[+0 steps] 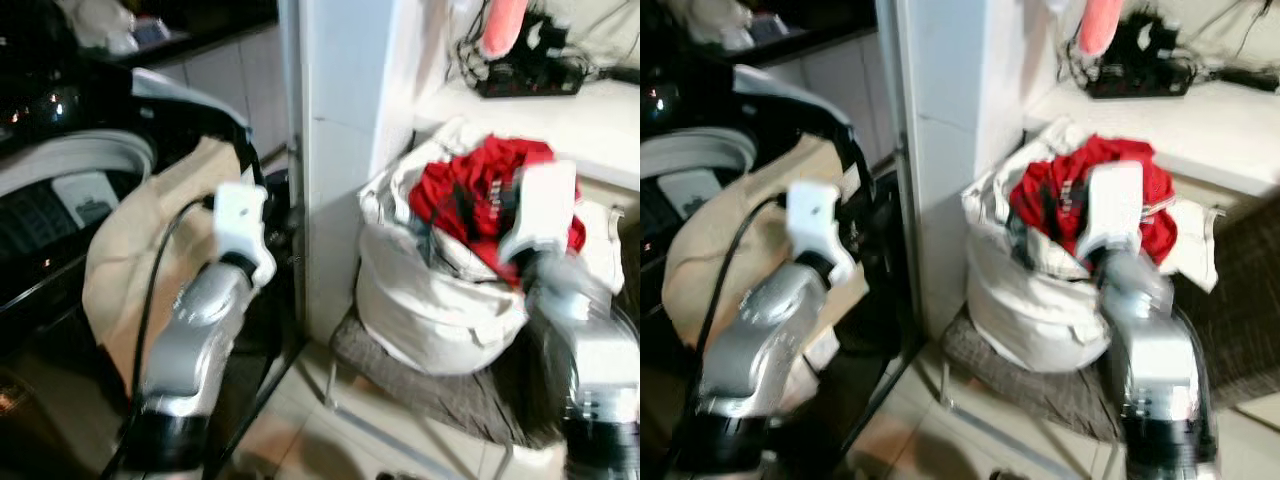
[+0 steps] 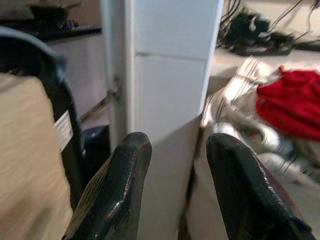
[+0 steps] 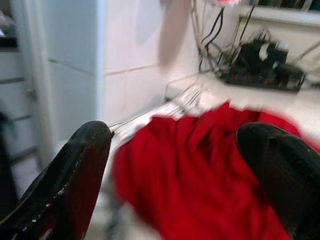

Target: Clothes washing

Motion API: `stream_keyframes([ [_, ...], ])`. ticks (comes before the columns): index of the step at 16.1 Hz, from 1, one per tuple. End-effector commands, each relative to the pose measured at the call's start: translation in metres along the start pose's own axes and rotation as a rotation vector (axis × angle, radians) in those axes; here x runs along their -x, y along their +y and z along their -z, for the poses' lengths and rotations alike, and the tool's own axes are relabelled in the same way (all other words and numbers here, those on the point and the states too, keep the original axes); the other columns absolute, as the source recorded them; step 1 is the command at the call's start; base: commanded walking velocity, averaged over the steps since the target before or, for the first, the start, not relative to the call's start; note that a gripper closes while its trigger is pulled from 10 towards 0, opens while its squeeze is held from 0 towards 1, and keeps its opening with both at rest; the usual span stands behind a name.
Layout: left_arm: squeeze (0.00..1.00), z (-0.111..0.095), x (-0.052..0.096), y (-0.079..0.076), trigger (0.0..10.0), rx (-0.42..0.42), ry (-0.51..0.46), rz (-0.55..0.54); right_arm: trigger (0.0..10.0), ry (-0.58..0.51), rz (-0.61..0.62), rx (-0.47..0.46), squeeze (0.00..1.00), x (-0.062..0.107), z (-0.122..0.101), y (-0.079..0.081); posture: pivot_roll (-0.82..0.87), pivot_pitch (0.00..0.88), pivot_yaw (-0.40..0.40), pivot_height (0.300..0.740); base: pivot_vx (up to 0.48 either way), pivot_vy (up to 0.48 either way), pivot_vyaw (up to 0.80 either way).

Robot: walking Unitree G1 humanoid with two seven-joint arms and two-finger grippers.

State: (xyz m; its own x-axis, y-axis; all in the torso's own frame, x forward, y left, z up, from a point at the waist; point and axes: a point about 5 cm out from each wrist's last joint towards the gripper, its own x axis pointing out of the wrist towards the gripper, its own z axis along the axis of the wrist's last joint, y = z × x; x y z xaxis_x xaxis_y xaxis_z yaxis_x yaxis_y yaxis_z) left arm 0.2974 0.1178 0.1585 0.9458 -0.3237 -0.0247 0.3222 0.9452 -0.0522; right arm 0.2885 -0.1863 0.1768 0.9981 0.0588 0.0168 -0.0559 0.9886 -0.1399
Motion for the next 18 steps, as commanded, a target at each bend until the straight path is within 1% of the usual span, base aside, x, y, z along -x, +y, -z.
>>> stream_keyframes([
  [1,0.0,-0.007,0.0,-0.006,10.0,-0.006,-0.027,0.016,10.0,-0.045,0.002,-0.015,0.0,0.005,-0.011,0.002,-0.06,0.0,0.014,0.74,0.0,0.0,0.0],
  [2,0.0,-0.007,0.001,-0.007,10.0,-0.018,-0.035,-0.004,10.0,0.008,-0.081,-0.003,0.0,0.017,0.003,0.019,-0.07,0.0,0.008,0.74,0.0,0.0,0.0],
  [3,0.0,-0.009,0.0,-0.009,10.0,-0.049,-0.048,0.001,10.0,0.031,-0.125,0.006,0.0,0.021,0.007,0.029,-0.07,0.0,0.002,0.74,0.0,0.0,0.0],
  [6,0.0,-0.011,0.0,-0.013,10.0,-0.065,-0.063,-0.008,10.0,0.033,-0.141,-0.033,0.0,0.025,0.004,0.038,-0.06,0.0,-0.01,0.74,0.0,0.0,0.0],
  [7,0.0,-0.007,0.001,-0.013,10.0,-0.114,-0.019,0.0,10.0,0.031,-0.141,-0.027,0.0,0.026,0.003,0.038,-0.06,0.0,-0.01,0.74,0.0,0.0,0.0],
  [8,0.0,-0.007,0.002,-0.013,10.0,-0.113,-0.024,0.009,10.0,0.034,-0.141,-0.03,0.0,0.026,0.004,0.038,-0.06,0.0,-0.008,0.74,0.0,0.0,0.0],
  [9,0.0,-0.009,0.002,-0.014,10.0,-0.09,-0.035,0.013,10.0,0.039,-0.133,-0.027,0.0,0.027,0.004,0.038,-0.06,0.0,-0.005,0.74,0.0,0.0,0.0],
  [10,0.0,-0.011,0.002,-0.014,10.0,-0.091,-0.042,0.021,10.0,0.04,-0.132,-0.027,0.0,0.027,0.004,0.037,-0.06,0.0,-0.002,0.74,0.0,0.0,0.0],
  [11,0.0,-0.016,0.001,-0.015,10.0,-0.068,-0.081,0.044,10.0,0.036,-0.133,-0.022,0.0,0.027,0.002,0.037,-0.07,0.0,0.007,0.74,0.0,0.0,0.0],
  [12,0.0,-0.02,0.001,-0.015,10.0,-0.053,-0.109,0.044,10.0,0.039,-0.132,-0.024,0.0,0.027,0.0,0.036,-0.08,0.0,0.009,0.74,0.277,0.0,0.0],
  [14,0.0,-0.023,-0.001,-0.016,10.0,-0.048,-0.111,0.046,10.0,0.053,-0.113,-0.052,0.0,0.027,0.0,0.034,-0.08,0.0,0.01,0.74,0.403,0.0,-0.65],
  [16,0.0,-0.023,-0.001,-0.016,10.0,-0.05,-0.107,0.046,10.0,0.058,-0.097,-0.044,0.0,0.027,0.0,0.03,-0.08,0.0,0.013,0.74,0.428,0.0,-0.7],
  [18,0.0,-0.022,-0.001,-0.015,10.0,-0.051,-0.105,0.048,10.0,0.056,-0.1,-0.046,0.0,0.027,0.0,0.03,-0.08,0.0,0.015,0.74,0.433,0.0,0.0],
])
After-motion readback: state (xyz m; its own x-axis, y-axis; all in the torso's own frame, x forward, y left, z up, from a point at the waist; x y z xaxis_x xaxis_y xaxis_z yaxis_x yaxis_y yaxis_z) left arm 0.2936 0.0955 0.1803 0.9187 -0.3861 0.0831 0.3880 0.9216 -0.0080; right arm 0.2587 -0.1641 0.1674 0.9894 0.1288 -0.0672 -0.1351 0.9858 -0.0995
